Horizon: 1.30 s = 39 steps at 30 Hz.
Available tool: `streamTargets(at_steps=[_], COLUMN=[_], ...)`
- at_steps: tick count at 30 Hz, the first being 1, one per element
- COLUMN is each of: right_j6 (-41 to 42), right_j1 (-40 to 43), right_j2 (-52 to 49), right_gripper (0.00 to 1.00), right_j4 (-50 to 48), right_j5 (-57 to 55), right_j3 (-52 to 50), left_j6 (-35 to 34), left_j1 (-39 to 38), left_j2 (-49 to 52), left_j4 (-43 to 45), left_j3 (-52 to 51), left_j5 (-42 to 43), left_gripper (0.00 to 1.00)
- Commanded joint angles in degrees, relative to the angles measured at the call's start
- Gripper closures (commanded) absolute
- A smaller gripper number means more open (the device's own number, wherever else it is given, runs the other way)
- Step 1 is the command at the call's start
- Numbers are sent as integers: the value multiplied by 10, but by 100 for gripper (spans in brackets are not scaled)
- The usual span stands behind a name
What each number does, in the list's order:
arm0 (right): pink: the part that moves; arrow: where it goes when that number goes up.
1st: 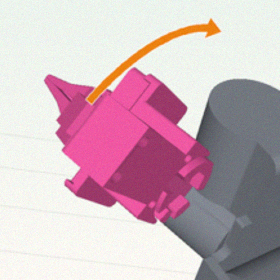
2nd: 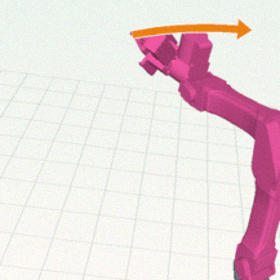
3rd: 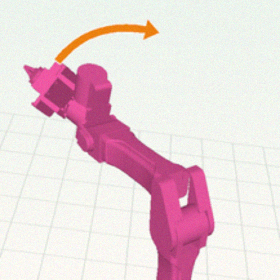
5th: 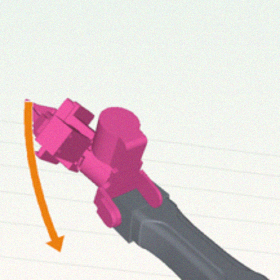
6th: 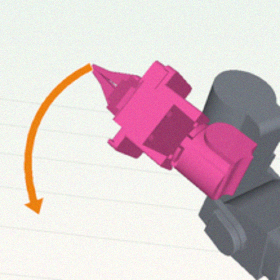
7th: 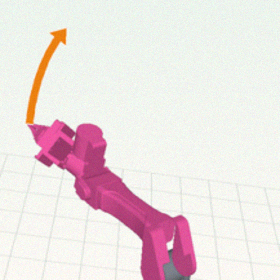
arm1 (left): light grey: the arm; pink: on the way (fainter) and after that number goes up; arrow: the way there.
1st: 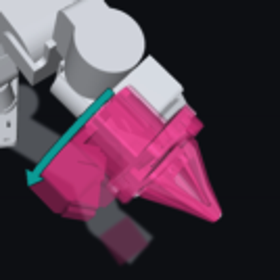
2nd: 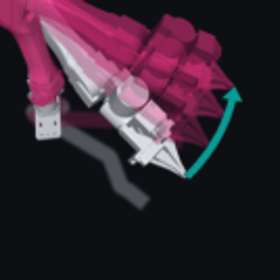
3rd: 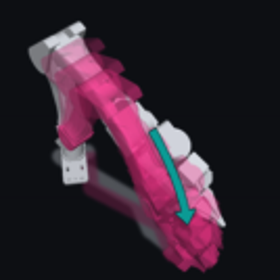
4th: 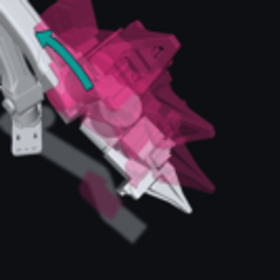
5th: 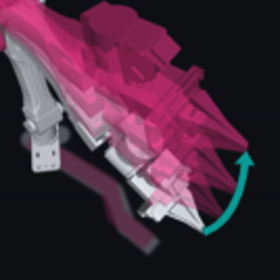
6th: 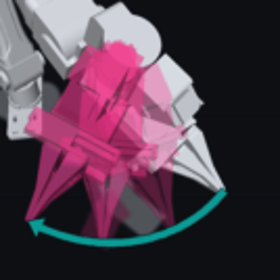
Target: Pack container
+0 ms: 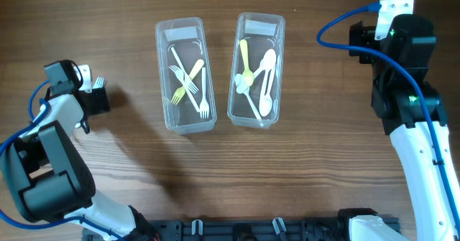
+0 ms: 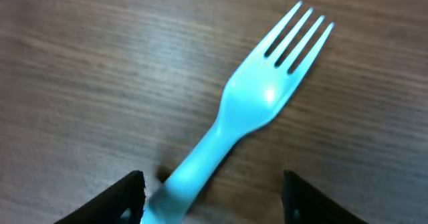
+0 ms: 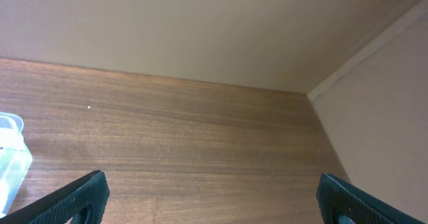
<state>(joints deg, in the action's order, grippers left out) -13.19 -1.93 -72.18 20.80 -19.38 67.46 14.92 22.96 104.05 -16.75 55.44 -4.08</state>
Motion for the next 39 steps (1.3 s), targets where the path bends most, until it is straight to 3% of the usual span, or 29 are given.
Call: streamTargets(at_steps=[1, 5, 9, 12, 14, 15, 16, 23, 31, 35, 39], right_j6=[-3, -3, -3, -3, -3, -3, -3, -3, -3, -3, -3], right_j1=[0, 0, 0, 0, 0, 0, 0, 0, 0, 0, 0], right_j2=[-6, -6, -6, -6, -6, -6, -6, -6, -6, -6, -6], right_gripper=[0, 0, 0, 0, 0, 0, 0, 0, 0, 0, 0], right_j4=[-2, -2, -2, -2, -2, -2, -2, -2, -2, -2, -2], right_j5=[-9, -9, -9, -9, -9, -9, -9, -9, -9, -9, -9], right_j3=[0, 0, 0, 0, 0, 0, 0, 0, 0, 0, 0], left_j6=[-54, -120, -124, -122, -116, -105, -102, -103, -127, -170, -234], left_j1=[-2, -3, -3, -3, -3, -3, -3, -4, -35, -142, -273], left_j2=[8, 8, 8, 8, 8, 8, 8, -3, -181, -267, -269], left_j4=[-44, -85, -85, -52, -32, -29, -23, 9, -9, -32, -11], left_j3=[-3, -3, -3, -3, -3, -3, -3, -2, 2, 2, 2], left_j5=[-5, 6, 75, 76, 77, 77, 77, 116, 129, 197, 201], left_gripper=[34, 37, 41, 63, 71, 80, 96, 96, 96, 96, 96])
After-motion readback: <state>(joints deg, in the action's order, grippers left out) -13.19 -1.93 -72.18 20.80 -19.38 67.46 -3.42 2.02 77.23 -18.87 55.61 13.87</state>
